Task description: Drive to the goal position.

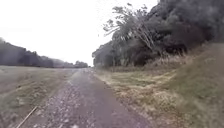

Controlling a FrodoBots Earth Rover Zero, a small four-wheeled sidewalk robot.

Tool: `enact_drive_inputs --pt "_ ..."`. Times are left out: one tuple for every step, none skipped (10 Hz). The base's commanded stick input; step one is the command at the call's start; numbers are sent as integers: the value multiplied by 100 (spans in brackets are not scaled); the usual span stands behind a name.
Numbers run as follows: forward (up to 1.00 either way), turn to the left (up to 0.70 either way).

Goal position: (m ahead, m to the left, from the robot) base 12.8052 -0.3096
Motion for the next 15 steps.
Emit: enact_drive_inputs --pt "60 16" --pt "60 16" --pt "60 16" --pt "60 16" --pt "60 16" --pt "60 16" --pt "60 16" --pt "60 16" --pt "60 16" --pt "60 16" --pt "60 16" --pt "60 16" --pt "60 16" --pt "60 16" --pt "60 16"
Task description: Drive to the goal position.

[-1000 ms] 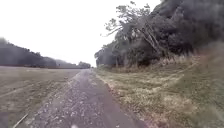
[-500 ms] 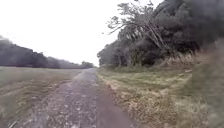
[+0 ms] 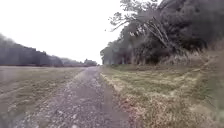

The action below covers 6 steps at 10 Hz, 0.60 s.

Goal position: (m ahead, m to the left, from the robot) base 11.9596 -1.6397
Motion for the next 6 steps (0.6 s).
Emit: enact_drive_inputs --pt "60 16" --pt "60 16" --pt "60 16" --pt "60 16" --pt "60 16" --pt "60 16"
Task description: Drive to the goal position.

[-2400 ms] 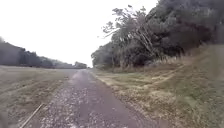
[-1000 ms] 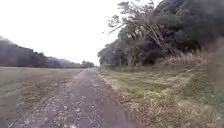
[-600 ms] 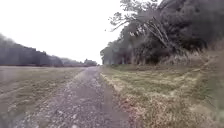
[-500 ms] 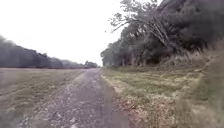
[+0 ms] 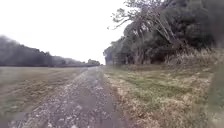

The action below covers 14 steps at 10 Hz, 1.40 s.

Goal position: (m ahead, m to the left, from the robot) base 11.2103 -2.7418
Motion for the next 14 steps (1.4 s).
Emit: enact_drive_inputs --pt "60 16" --pt "60 16" --pt "60 16" --pt "60 16" --pt "60 16" --pt "60 16" --pt "60 16" --pt "60 16" --pt "60 16" --pt "60 16" --pt "60 16" --pt "60 16" --pt "60 16" --pt "60 16"
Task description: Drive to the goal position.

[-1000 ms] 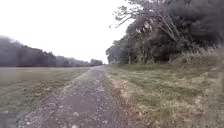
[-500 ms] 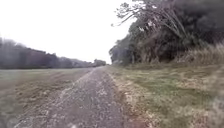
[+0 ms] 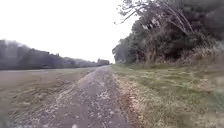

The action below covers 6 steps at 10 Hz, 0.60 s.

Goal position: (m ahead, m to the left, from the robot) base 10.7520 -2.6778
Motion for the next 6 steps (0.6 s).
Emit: enact_drive_inputs --pt "60 16" --pt "60 16" --pt "60 16" --pt "60 1" --pt "60 1" --pt "60 1"
